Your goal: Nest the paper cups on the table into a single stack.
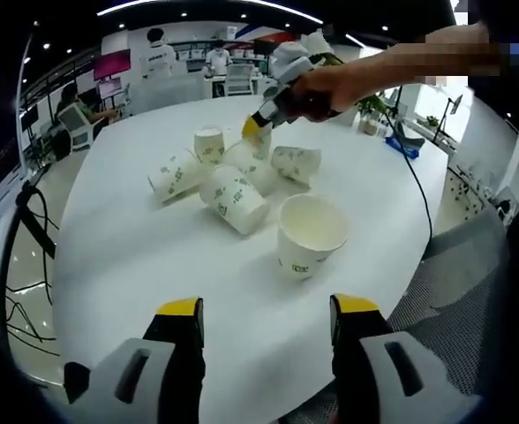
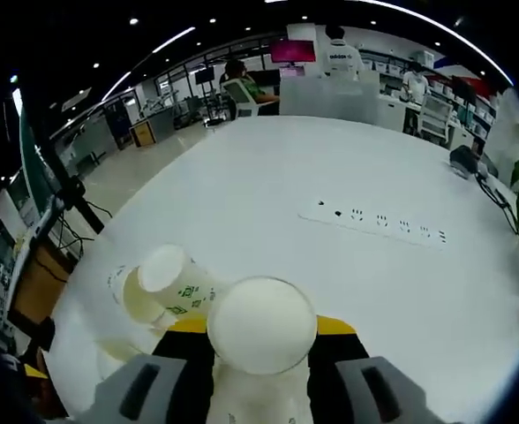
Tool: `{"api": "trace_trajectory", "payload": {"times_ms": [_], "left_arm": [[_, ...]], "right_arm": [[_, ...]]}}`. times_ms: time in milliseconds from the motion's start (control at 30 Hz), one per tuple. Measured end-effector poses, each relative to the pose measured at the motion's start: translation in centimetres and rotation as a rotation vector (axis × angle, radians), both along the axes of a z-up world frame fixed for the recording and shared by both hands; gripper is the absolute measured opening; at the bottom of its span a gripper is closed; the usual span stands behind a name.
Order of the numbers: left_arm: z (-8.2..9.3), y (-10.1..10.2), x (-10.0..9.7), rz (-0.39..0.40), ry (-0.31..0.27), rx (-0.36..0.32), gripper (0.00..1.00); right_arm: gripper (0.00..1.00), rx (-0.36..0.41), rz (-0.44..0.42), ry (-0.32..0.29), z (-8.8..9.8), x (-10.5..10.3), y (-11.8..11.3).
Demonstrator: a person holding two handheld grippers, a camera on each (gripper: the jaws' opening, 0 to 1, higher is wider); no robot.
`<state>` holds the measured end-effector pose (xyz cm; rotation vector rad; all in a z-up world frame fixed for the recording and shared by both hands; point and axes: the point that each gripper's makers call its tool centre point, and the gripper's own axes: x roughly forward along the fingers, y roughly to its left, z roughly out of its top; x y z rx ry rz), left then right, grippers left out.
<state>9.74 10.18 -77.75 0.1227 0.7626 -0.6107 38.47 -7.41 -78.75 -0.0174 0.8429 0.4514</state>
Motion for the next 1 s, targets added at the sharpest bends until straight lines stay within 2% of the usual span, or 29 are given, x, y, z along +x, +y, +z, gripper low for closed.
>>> {"api": "trace_trajectory", "payload": {"times_ms": [67,167,200,333,433,567,633,667,767,867,1000], "left_arm": [[0.4,-0.3,0.2,-0.002,-0.008,-0.007,0.56],[1.2,-0.8,0.8,-0.010,-0.024,-0.017,0.55],[1.4,-0.9,1.0,-0.011,-0.030,-0.020,0.55],[2.8,-1.5,2.8,0.005,-0.064,-0.071,0.55],[3.3,-1.9,4.2,0.012,-0.086,-0.099,0.54],[4.3,-3.2,6.6,0.026,-0.095,-0.176,0.53],[4.6,-3.7,7.3,0.029,-0.099,-0.202,0.53],[4.8,-4.2,7.7,0.028,-0.100,-0.217,0.53],[5.2,-5.3,8.3,0.018,-0.104,-0.249,0.52],[5.1,-6.3,8.9,0.008,-0.102,-0.273,0.52],[5.2,-7.4,9.3,-0.012,-0.111,-0.280,0.51]], "right_arm": [[0.40,0.007,0.002,-0.015,0.2,0.3,0.1],[0.40,0.046,-0.005,-0.035,3.2,-1.0,-0.4],[0.40,0.049,-0.003,-0.042,3.6,-1.2,-0.4],[0.40,0.054,0.017,-0.071,4.9,-1.6,-0.5],[0.40,0.069,0.040,-0.086,6.3,-2.7,-0.1],[0.40,0.092,0.097,-0.108,8.4,-5.1,1.3],[0.40,0.099,0.121,-0.115,9.6,-7.0,2.1],[0.40,0.095,0.142,-0.122,9.8,-7.0,2.4],[0.40,0.103,0.212,-0.146,11.3,-9.0,4.0],[0.40,0.114,0.265,-0.149,11.9,-9.9,5.2],[0.40,0.162,0.320,-0.133,13.0,-12.4,7.2]]}}
